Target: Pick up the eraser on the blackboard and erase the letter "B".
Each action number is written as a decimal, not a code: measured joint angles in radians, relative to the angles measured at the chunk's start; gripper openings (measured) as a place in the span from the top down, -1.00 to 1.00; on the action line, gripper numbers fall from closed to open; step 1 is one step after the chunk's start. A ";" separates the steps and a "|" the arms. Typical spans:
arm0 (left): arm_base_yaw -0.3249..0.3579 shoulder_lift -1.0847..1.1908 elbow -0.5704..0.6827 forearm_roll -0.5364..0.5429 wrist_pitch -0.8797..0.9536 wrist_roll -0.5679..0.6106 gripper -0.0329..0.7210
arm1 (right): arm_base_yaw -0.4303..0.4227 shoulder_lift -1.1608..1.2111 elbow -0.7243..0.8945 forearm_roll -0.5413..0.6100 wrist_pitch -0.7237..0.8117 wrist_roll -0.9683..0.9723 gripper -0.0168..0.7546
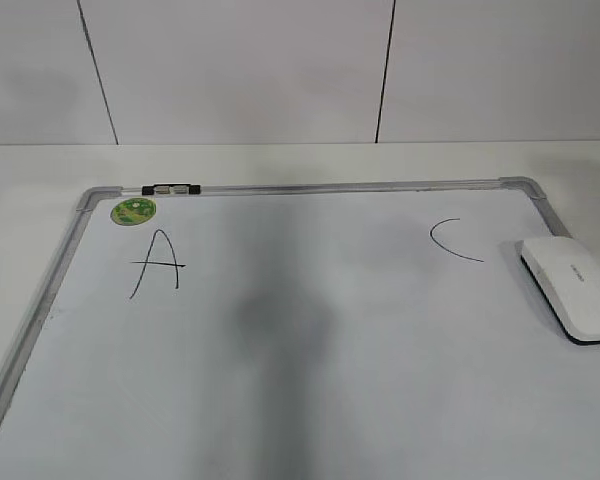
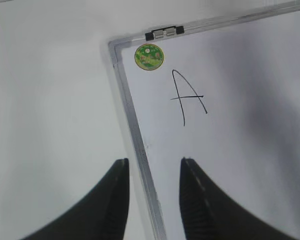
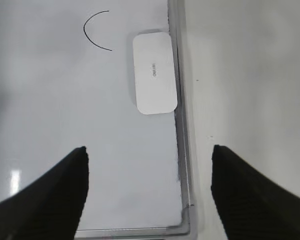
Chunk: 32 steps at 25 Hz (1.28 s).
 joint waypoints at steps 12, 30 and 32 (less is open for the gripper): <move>0.000 -0.539 0.430 0.022 0.017 0.000 0.26 | 0.000 -0.511 0.333 -0.022 -0.047 0.000 -0.56; 0.000 -1.203 0.794 0.034 0.032 0.000 0.29 | 0.000 -0.920 0.621 -0.020 -0.049 -0.076 -0.56; 0.000 -1.212 0.825 0.034 0.034 0.000 0.29 | 0.000 -0.941 0.623 -0.015 -0.051 -0.078 -0.56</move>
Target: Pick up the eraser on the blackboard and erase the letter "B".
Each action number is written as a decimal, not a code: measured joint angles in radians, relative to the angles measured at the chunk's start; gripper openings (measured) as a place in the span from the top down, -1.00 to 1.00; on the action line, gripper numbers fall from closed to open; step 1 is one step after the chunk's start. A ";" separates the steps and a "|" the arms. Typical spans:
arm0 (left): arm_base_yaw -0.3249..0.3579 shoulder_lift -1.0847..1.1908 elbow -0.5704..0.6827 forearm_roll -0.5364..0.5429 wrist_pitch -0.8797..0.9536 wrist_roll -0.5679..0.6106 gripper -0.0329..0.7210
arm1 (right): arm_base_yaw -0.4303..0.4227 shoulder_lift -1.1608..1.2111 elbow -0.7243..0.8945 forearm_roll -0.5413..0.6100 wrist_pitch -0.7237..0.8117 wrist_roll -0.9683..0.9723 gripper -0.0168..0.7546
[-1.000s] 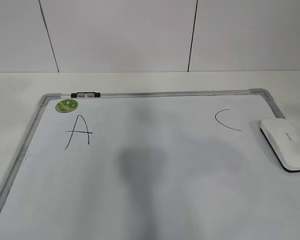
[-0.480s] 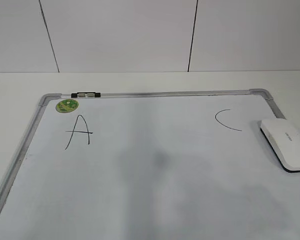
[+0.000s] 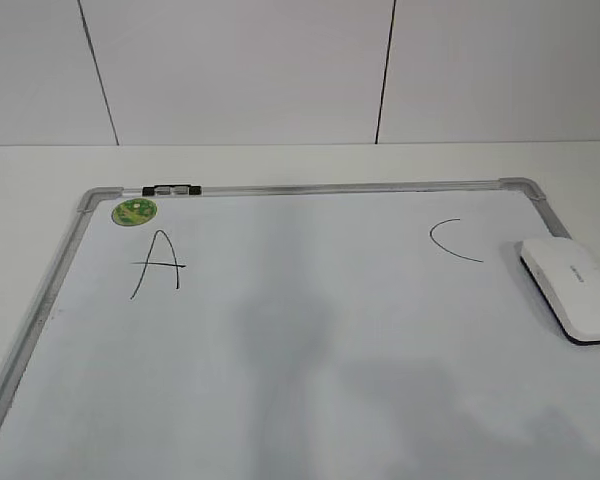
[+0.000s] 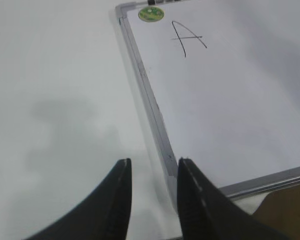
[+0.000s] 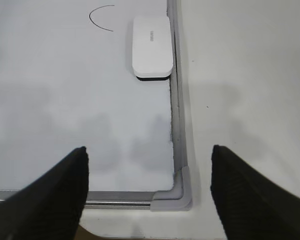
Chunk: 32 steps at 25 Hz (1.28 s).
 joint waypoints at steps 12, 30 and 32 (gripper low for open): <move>0.000 -0.001 0.088 0.004 -0.146 0.000 0.29 | 0.000 -0.018 0.019 0.013 -0.032 -0.001 -0.56; 0.015 -0.006 0.092 0.002 -0.161 0.000 0.29 | 0.000 -0.018 0.028 0.019 -0.045 -0.001 -0.56; 0.027 -0.006 0.092 0.002 -0.161 0.000 0.29 | 0.000 -0.018 0.028 0.019 -0.047 -0.001 -0.56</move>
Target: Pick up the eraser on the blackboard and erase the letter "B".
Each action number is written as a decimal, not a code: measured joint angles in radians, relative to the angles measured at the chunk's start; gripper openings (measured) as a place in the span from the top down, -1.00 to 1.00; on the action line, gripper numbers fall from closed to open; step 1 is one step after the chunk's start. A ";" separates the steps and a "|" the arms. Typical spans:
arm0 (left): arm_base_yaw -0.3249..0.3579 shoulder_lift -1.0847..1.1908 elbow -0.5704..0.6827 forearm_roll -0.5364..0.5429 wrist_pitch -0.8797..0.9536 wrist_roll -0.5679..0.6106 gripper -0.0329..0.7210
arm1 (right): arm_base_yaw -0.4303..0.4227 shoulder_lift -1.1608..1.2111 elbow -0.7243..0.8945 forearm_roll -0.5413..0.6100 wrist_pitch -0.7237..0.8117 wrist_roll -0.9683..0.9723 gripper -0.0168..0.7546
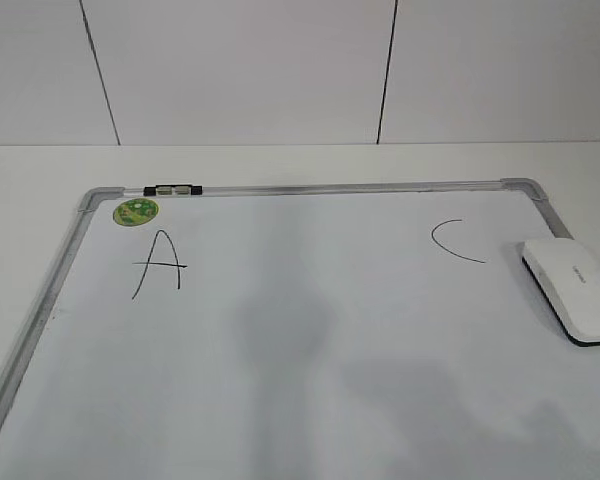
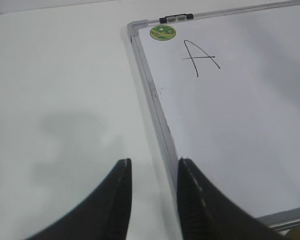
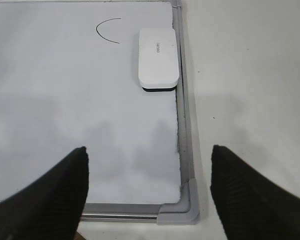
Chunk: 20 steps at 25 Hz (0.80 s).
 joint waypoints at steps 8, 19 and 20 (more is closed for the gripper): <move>0.031 0.000 0.000 0.000 0.000 0.000 0.29 | 0.000 0.000 0.000 0.000 0.000 0.000 -0.56; 0.031 0.000 0.000 0.000 0.000 0.000 0.29 | 0.000 0.000 0.000 -0.011 -0.001 0.000 -0.56; 0.031 0.000 0.000 0.000 0.000 0.000 0.29 | 0.000 0.000 0.000 -0.011 -0.001 0.000 -0.56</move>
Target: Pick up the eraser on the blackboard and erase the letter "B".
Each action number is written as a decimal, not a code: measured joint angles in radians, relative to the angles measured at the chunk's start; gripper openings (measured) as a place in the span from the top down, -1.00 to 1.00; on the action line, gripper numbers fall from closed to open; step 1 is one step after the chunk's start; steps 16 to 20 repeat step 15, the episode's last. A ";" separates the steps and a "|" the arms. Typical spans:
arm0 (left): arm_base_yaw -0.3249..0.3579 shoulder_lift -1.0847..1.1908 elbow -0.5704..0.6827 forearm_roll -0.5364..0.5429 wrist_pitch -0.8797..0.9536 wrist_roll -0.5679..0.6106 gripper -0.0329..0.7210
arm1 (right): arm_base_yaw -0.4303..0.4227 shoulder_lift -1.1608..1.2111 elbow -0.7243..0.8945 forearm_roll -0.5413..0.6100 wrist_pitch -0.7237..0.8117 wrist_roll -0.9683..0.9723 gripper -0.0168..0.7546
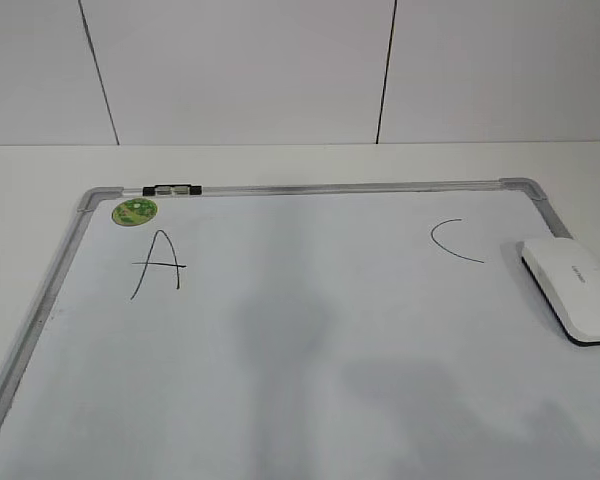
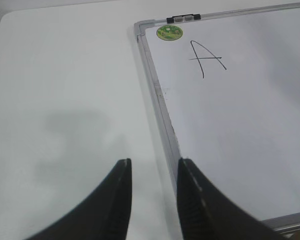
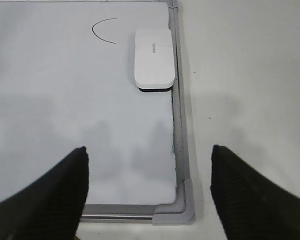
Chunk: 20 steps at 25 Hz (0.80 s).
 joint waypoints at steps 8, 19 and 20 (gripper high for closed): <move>0.000 0.000 0.000 0.000 -0.002 0.000 0.29 | 0.000 0.000 0.000 -0.004 -0.002 0.000 -0.56; 0.000 0.000 0.000 0.000 -0.002 0.000 0.29 | 0.000 0.000 0.000 -0.004 -0.002 0.000 -0.56; 0.000 0.000 0.000 0.000 -0.002 0.000 0.29 | 0.000 0.000 0.000 -0.004 -0.002 0.000 -0.56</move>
